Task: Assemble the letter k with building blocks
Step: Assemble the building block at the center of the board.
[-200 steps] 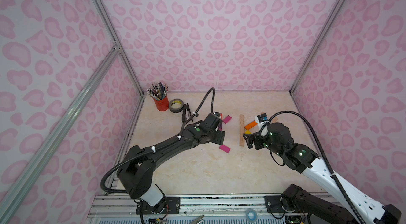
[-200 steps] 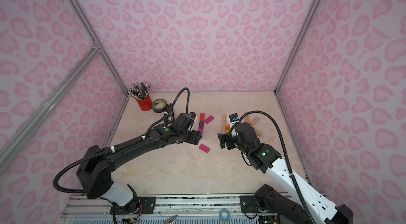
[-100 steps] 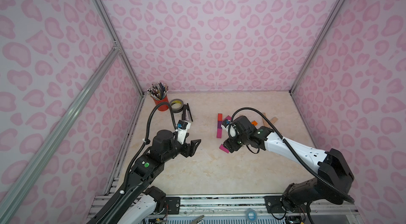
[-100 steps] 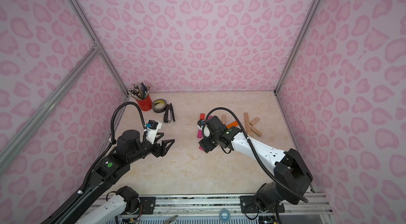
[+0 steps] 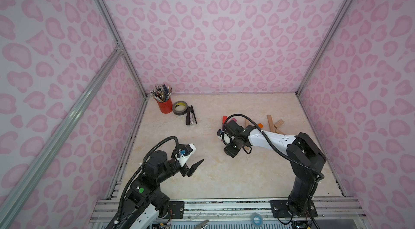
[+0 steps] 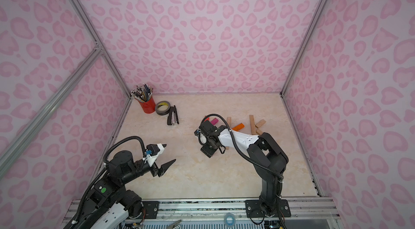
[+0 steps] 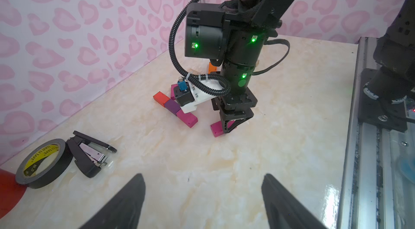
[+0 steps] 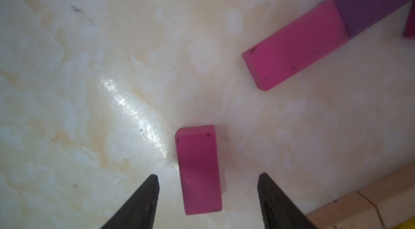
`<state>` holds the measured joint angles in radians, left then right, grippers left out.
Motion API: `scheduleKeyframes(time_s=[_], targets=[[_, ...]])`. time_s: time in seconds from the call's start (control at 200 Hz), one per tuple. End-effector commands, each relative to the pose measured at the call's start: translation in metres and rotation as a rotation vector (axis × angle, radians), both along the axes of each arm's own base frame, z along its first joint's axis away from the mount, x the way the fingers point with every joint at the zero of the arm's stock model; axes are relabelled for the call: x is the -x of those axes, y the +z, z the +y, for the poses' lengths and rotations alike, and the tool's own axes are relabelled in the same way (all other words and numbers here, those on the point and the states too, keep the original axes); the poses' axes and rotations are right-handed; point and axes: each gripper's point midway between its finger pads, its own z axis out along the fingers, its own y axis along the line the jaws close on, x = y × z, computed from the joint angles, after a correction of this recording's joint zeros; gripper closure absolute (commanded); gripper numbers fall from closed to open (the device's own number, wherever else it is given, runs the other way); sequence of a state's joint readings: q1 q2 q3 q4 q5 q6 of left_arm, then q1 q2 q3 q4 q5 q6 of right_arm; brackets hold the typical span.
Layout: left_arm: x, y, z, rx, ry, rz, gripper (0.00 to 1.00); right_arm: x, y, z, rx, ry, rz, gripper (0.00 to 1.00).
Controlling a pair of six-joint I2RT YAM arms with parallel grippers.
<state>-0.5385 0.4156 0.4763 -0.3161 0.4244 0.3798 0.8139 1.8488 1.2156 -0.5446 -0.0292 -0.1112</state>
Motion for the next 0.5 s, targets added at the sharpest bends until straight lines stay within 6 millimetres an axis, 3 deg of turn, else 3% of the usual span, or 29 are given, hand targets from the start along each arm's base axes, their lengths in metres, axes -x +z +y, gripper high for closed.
scheduleKeyframes(time_s=[0.0,0.21,0.33,0.495], targets=[[-0.002,0.001,-0.004,0.003,-0.019,-0.018,0.17,0.009,-0.012,-0.005,0.051,0.051,0.039,0.34],[-0.008,-0.005,-0.009,0.006,-0.016,0.028,0.17,0.012,-0.026,-0.011,0.104,0.085,0.049,0.48],[-0.012,-0.010,-0.012,0.008,-0.020,0.043,0.17,0.013,-0.031,-0.011,0.107,0.104,0.063,0.62],[-0.017,-0.014,-0.016,0.012,-0.025,0.049,0.17,0.008,-0.022,-0.018,0.076,0.109,0.068,0.73]])
